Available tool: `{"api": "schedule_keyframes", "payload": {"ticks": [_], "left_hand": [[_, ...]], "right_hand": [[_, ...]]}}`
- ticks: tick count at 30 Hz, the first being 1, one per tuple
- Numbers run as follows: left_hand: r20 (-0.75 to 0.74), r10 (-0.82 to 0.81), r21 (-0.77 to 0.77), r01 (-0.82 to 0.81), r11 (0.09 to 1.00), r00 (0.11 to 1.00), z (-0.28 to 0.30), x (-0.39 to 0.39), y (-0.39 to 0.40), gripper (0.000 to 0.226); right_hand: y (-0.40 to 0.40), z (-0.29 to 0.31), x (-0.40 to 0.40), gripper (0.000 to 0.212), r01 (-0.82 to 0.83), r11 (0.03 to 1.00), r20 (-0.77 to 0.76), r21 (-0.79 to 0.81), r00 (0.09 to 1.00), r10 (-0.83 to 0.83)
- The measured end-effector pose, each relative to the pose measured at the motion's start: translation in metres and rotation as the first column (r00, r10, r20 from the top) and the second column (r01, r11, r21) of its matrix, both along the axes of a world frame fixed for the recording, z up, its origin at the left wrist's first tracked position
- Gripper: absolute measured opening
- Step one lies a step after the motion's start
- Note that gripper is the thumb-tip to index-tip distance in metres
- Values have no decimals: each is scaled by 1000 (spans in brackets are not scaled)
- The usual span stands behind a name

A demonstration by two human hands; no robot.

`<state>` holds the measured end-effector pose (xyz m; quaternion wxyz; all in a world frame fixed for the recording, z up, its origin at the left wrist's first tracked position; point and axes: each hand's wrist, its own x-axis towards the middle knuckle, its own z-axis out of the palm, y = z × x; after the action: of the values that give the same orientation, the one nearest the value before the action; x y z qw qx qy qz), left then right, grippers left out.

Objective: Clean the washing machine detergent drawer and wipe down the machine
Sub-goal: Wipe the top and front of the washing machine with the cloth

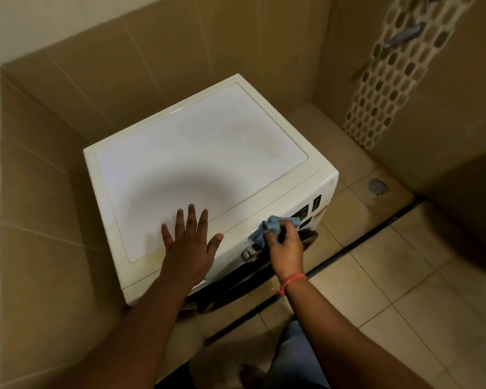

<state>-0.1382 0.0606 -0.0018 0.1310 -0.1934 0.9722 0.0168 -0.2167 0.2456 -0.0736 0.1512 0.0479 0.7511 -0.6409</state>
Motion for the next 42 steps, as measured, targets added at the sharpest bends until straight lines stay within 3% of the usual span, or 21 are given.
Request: {"api": "schedule_keyframes", "payload": {"ticks": [7, 11, 14, 16, 19, 22, 29, 35, 40, 42], "left_hand": [[-1, 14, 42, -13, 999, 1000, 6, -50, 18, 85], [21, 52, 53, -53, 997, 998, 5, -77, 26, 86], [43, 63, 62, -65, 996, 997, 4, -96, 36, 83], [20, 65, 79, -66, 995, 998, 6, -111, 42, 82], [1, 73, 80, -72, 994, 997, 8, -130, 52, 82], [5, 63, 85, -63, 994, 998, 6, -142, 61, 81], [44, -13, 69, 10, 998, 999, -2, -150, 63, 84], [34, -86, 97, 83, 992, 996, -3, -153, 55, 84], [31, -176, 73, 173, 982, 984, -5, -145, 39, 79], [47, -204, 61, 201, 978, 978, -7, -136, 31, 78]], "right_hand": [[15, -4, -26, 18, 107, 994, 288, -37, 953, -91], [9, 12, -29, 23, -129, 992, 24, 14, 991, 129], [4, 12, -33, 24, -77, 997, 34, -10, 996, 78], [9, 7, -33, 29, -5, 995, 165, -99, 986, 21], [25, -7, -45, 32, 113, 969, 443, -220, 896, -4], [34, -16, -61, 30, 150, 964, 540, -221, 841, -7], [33, -8, -64, 22, 116, 964, 340, -240, 940, -28], [31, -16, -75, 29, 296, 947, 450, -126, 867, -211], [17, -1, -62, 18, 300, 941, 276, -158, 928, -249], [12, -7, -62, 21, 347, 926, 295, -152, 910, -292]]}}
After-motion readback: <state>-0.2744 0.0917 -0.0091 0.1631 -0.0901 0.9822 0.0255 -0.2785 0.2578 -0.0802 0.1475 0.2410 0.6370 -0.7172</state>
